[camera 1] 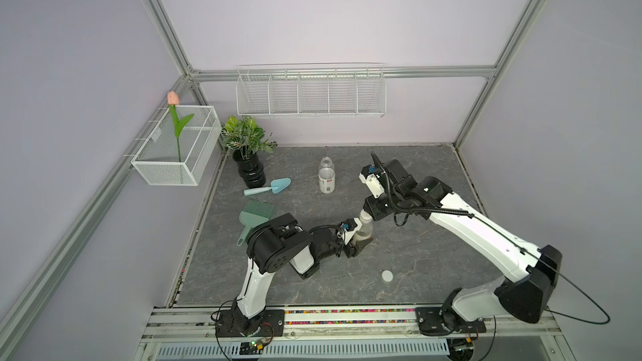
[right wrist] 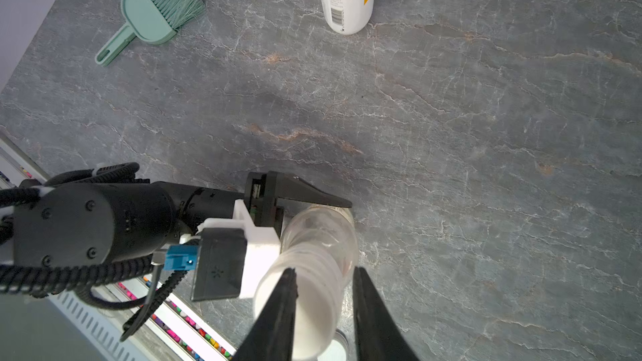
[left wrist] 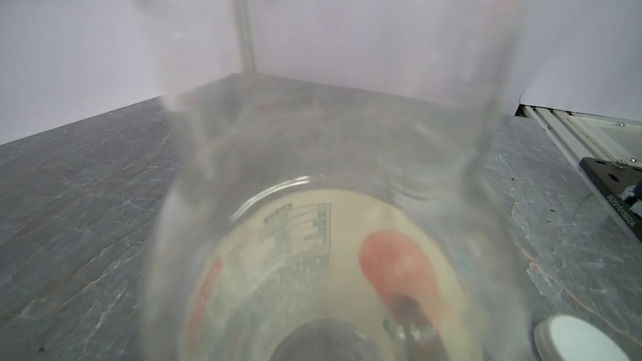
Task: Screw on the bottle caps
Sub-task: Screw the bottle cap onto the plastic bottle.
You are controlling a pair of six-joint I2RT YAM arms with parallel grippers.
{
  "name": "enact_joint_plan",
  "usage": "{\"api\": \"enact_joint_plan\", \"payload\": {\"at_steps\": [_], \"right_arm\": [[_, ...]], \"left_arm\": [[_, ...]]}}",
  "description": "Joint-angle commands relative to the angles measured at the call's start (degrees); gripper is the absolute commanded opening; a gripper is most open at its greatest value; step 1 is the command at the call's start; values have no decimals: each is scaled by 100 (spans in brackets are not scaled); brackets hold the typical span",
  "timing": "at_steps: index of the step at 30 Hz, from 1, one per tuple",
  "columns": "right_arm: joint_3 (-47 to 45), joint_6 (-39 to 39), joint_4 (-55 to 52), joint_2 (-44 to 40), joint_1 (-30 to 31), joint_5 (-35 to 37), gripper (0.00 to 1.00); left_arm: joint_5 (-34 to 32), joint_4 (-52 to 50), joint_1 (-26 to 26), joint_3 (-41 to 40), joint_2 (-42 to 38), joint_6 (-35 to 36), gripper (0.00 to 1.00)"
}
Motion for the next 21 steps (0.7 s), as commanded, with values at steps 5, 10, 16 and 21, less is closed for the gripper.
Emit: {"api": "enact_joint_plan", "payload": {"at_steps": [5,10,16,21], "right_arm": [[-333,131,494,-555,-33,-90,41],[-818,231,1278,-876,16,-275,51],[-1766,447,2766,-1243,45,12,70],[-2131,633,3502,-1271,27,295,76]], "left_arm": [[48,-327,-43,-155,140,72,67],[44,-319,-42,-163,124,67,67],[50,-320,-47,-163,120,73,67],[55,-311,-48,-172,130,72,67]]}}
